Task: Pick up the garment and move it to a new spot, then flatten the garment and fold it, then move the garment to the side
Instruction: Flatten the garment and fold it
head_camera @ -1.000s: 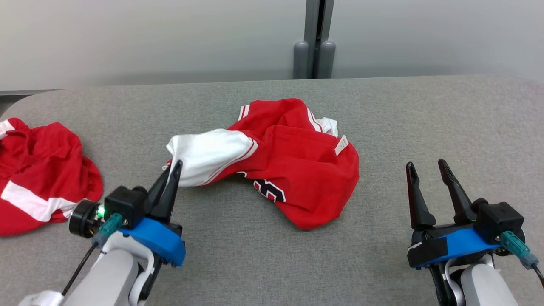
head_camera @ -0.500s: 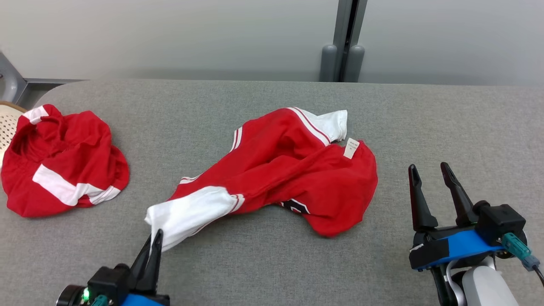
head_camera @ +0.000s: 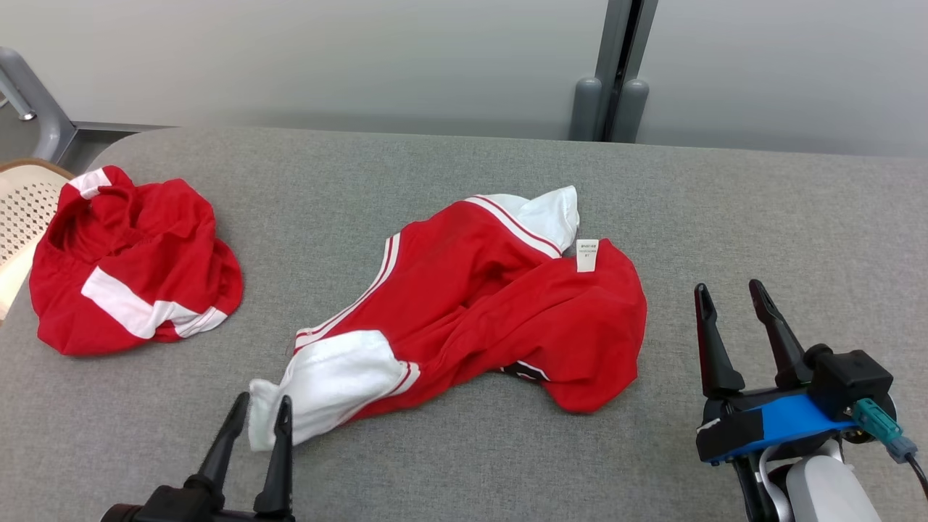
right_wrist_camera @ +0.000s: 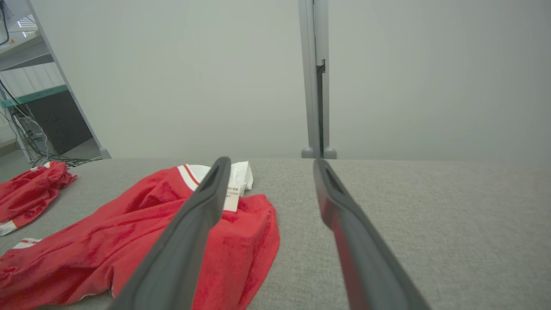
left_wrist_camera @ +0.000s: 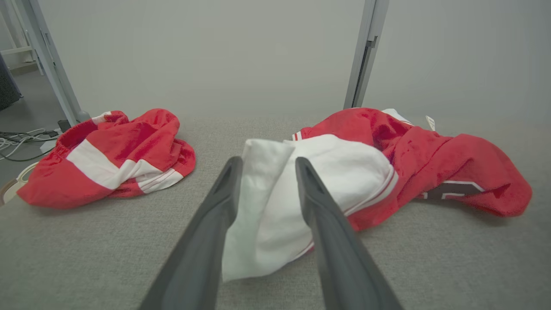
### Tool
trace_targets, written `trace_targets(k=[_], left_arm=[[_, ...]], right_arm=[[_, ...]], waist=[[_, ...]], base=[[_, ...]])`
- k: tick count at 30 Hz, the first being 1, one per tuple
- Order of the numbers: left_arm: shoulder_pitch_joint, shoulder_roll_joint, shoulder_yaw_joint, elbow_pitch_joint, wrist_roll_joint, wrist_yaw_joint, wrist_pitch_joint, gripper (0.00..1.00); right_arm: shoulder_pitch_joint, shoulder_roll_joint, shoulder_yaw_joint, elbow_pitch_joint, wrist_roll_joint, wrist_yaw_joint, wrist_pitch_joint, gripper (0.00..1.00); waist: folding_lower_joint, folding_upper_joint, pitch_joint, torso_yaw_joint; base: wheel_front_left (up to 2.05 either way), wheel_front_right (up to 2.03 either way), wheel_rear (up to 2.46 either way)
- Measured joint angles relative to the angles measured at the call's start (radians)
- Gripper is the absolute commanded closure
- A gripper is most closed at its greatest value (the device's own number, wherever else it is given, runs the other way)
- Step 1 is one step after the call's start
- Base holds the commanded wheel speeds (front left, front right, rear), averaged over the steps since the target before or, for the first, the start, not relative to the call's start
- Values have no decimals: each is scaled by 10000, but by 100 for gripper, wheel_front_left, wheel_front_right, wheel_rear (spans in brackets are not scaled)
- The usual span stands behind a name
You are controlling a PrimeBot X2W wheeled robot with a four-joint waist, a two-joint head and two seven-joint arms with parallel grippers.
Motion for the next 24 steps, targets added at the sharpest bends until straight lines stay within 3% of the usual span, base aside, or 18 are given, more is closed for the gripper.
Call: trace_targets(k=[10, 24], left_arm=[[-312, -830, 963, -888, 550, -476, 0, 0], [-1650, -1099, 2261, 155, 853, -560, 0, 0]], right_arm=[[-1, 0, 59, 10, 40, 0, 0, 0], [31, 0, 29, 63, 96, 0, 0, 0]], waist=[[1, 0, -165, -390], [1, 0, -344, -1599]], base=[[0, 0, 0], [0, 0, 0]])
